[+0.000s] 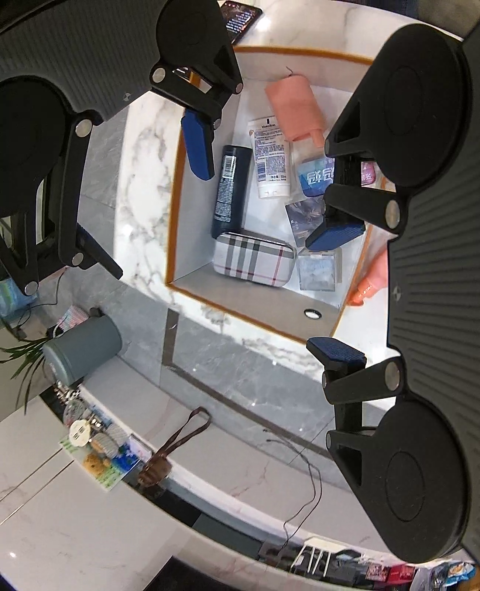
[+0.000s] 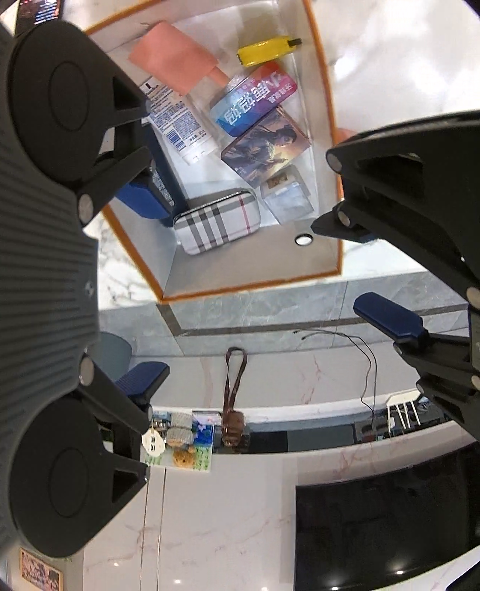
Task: Organize rigid objects
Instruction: 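Open both tools and withdraw them from the orange box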
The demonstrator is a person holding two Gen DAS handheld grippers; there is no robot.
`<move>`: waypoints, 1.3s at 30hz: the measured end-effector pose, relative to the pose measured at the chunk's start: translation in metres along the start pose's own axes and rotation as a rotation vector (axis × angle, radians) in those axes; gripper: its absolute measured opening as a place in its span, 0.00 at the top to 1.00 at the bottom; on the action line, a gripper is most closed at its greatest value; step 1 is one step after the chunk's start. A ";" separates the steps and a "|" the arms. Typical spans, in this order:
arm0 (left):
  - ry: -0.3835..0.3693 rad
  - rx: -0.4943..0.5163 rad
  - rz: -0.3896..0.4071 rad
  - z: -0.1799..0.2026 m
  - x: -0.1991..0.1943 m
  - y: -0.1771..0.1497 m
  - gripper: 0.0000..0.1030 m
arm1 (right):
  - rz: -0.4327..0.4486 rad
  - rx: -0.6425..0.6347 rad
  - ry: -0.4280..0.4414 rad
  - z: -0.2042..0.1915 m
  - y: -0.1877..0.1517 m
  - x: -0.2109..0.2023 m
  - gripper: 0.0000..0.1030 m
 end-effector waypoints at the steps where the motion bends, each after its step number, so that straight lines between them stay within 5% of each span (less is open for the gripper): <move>1: 0.008 0.001 0.005 -0.001 -0.007 0.000 0.38 | 0.001 -0.002 -0.008 0.003 0.002 -0.007 0.18; 17: 0.170 -0.045 0.024 -0.023 -0.116 -0.037 0.32 | 0.047 -0.073 -0.109 0.028 0.061 -0.117 0.16; 19: 0.183 -0.054 0.023 -0.026 -0.125 -0.046 0.31 | 0.059 -0.075 -0.119 0.029 0.072 -0.130 0.07; 24: 0.206 -0.074 0.022 -0.032 -0.143 -0.072 0.31 | 0.103 -0.040 -0.132 0.033 0.101 -0.157 0.07; 33: 0.234 -0.132 0.079 -0.023 -0.146 -0.132 0.25 | 0.188 0.053 -0.084 0.002 0.146 -0.164 0.06; 39: 0.216 -0.265 0.181 -0.006 -0.133 -0.175 0.20 | 0.206 0.201 -0.028 -0.034 0.163 -0.140 0.06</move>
Point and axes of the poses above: each gripper's, at about its wrist camera, not at the fingertips, and x roughly the way its jaws point, z to its right, y to its top, the point moved 10 cm from there along x, roughly the way its jaws point, and after that the axes turned 4 degrees about x, right-handed, at the moved point
